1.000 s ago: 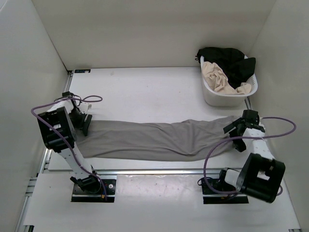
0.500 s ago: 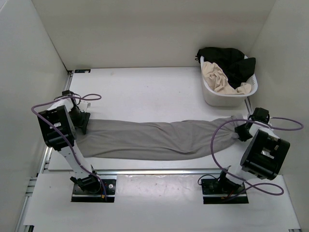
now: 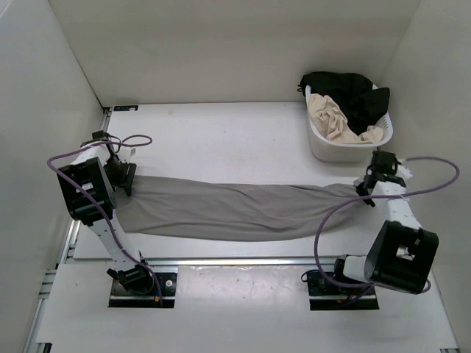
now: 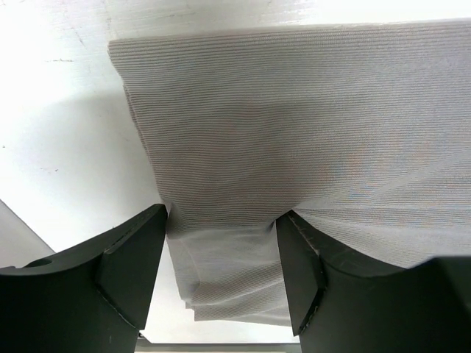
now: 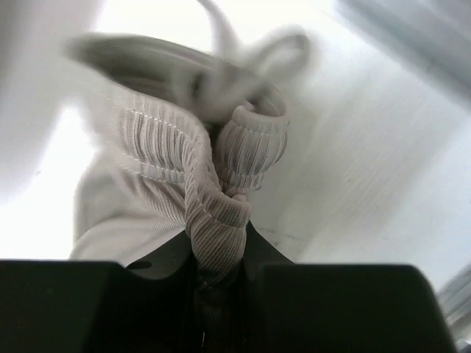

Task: Fold and stack the trousers
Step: Fold the trousers

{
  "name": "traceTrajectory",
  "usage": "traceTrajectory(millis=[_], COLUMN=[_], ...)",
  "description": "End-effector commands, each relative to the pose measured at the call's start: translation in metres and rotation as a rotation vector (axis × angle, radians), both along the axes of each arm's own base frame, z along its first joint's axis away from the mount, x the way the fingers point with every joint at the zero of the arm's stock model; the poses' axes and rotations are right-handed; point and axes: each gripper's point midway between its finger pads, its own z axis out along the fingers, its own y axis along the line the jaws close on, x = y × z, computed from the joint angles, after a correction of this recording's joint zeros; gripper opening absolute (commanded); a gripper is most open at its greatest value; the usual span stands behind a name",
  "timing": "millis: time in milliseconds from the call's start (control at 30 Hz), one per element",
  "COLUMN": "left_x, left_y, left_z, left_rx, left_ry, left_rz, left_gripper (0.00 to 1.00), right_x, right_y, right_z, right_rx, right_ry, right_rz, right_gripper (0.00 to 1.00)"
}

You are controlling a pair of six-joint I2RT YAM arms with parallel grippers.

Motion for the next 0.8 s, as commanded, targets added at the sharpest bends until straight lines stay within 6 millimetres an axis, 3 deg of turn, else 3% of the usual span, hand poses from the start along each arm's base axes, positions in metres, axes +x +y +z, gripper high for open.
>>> traceTrajectory(millis=[0,67,100,167,200,333,367,433,467,500,533,567,600,633,667,767], left_x=[0.008,0.005,0.002,0.000,0.000,0.003,0.003,0.002,0.002,0.002,0.002,0.002,0.001,0.001,0.001,0.002], left_y=[-0.002,-0.003,-0.004,-0.006,-0.006,-0.009,-0.008,-0.009,-0.011,-0.011,-0.010,-0.010,-0.010,-0.010,-0.010,-0.013], left_z=[0.014,0.017,0.014,0.015,0.015,0.018,0.018,0.018,0.018,0.018,0.018,0.015,0.012,0.012,0.012,0.011], left_rx=[-0.014,-0.012,-0.015,-0.025,-0.025,-0.039,-0.038,-0.042,-0.048,-0.048,-0.046,-0.048,-0.052,-0.052,-0.052,-0.070], left_ry=[-0.050,-0.056,-0.047,-0.049,-0.049,-0.065,-0.065,-0.068,-0.071,-0.071,-0.071,-0.062,-0.053,-0.053,-0.053,-0.062], left_rz=[0.007,0.007,0.008,0.006,0.006,-0.033,-0.042,-0.072,-0.084,-0.084,-0.096,-0.107,-0.106,-0.106,-0.106,-0.128], left_gripper=[0.73,0.73,0.73,0.73,0.73,0.74,0.74,0.74,0.74,0.74,0.74,0.74,0.74,0.74,0.74,0.74], right_x=[0.013,0.011,0.019,0.015,0.020,0.022,0.023,0.032,0.024,0.034,0.032,0.030,0.016,0.017,0.008,-0.006], right_y=[0.001,0.021,0.049,0.066,0.097,0.155,0.186,0.222,0.228,0.269,0.283,0.298,0.317,0.339,0.358,0.395], right_z=[0.069,0.086,0.096,0.111,0.118,0.120,0.132,0.126,0.126,0.136,0.138,0.139,0.123,0.130,0.115,0.104], right_rx=[-0.298,-0.356,-0.371,-0.439,-0.424,-0.460,-0.459,-0.517,-0.565,-0.544,-0.551,-0.559,-0.619,-0.568,-0.571,-0.496], right_ry=[-0.025,-0.051,-0.098,-0.131,-0.186,-0.202,-0.248,-0.215,-0.155,-0.205,-0.202,-0.202,-0.143,-0.196,-0.173,-0.214], right_rz=[0.065,0.113,0.179,0.198,0.258,0.365,0.427,0.501,0.534,0.517,0.517,0.521,0.586,0.561,0.602,0.625], right_gripper=[0.00,0.00,0.00,0.00,0.00,0.00,0.00,0.00,0.00,0.00,0.00,0.00,0.00,0.00,0.00,0.00])
